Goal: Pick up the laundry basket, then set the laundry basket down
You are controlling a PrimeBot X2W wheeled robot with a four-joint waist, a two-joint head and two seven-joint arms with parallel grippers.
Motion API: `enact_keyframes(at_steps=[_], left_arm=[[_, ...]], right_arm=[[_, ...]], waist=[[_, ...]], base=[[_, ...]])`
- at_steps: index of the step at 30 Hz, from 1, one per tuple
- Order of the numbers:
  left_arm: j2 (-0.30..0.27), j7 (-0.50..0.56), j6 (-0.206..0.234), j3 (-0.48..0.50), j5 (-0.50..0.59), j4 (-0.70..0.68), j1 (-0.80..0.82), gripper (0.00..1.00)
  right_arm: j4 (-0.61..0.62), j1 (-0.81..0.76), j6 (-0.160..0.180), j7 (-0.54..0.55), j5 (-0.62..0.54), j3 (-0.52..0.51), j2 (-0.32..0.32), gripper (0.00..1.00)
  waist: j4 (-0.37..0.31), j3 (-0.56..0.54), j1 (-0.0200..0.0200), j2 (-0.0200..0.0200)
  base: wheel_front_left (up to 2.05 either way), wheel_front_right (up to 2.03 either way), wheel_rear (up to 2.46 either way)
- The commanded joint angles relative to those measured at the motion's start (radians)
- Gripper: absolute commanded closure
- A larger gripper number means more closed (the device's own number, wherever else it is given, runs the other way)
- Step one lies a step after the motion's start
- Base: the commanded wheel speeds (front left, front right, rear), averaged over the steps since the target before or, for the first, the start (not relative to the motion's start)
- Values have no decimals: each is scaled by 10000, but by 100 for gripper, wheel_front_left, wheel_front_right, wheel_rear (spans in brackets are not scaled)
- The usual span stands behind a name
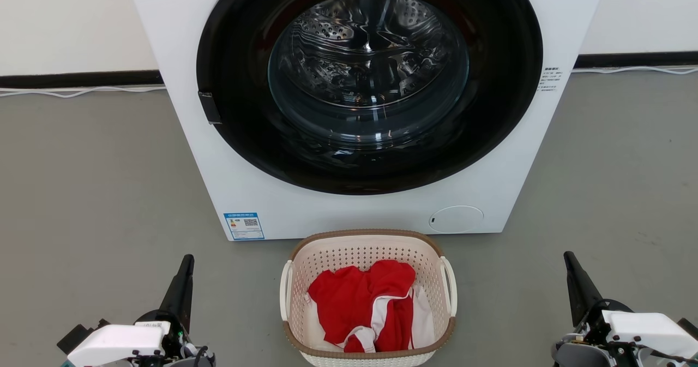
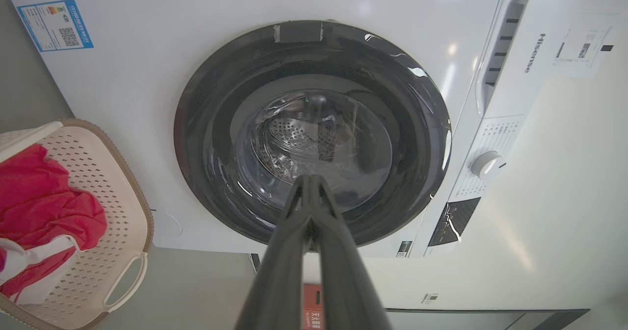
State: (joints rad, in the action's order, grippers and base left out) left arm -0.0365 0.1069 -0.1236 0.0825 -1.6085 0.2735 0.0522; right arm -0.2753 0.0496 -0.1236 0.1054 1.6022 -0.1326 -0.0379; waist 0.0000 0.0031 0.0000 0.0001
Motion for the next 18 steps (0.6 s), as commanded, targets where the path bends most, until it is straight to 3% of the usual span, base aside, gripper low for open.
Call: enact_keyframes(at_steps=[1,18], left_arm=[[-137,60,-71,308,-5,-286,557,100],[-137,60,-71,308,-5,-286,557,100]], right_arm=[[305,583,-71,76,68,192,-123,100],[305,583,-71,76,68,192,-123,100]], waist=[[0,0,0,-1],[0,0,0,-1]], base=[[0,0,0],[0,0,0]])
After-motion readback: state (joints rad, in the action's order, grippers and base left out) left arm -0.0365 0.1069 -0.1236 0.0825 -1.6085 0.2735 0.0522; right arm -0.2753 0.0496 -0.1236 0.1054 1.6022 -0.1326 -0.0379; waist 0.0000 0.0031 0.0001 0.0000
